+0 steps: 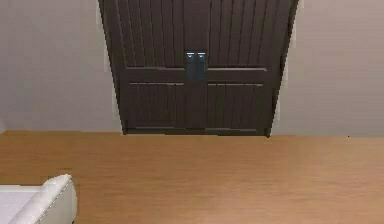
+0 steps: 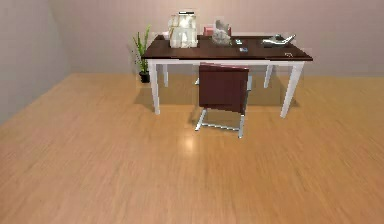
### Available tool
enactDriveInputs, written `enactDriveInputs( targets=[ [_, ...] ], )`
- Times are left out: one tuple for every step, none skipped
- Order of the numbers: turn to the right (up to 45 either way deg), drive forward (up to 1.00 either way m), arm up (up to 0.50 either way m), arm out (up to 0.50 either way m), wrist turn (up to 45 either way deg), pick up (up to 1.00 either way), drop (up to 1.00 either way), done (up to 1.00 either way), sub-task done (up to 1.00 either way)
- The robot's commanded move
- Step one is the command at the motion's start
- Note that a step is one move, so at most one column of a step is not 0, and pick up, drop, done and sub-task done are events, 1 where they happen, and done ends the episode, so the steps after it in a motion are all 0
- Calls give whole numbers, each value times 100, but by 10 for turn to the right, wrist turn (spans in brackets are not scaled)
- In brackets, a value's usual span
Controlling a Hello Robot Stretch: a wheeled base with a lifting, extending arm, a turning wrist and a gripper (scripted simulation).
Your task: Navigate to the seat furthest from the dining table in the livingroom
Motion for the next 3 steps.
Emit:
enactDriveInputs(
  targets=[
    [0, 5, 0, 0, 0, 0, 0, 0, 0],
    [-450, 0, 0, 0, 0, 0, 0, 0, 0],
    [-210, 0, 0, 0, 0, 0, 0, 0, 0]
  ],
)
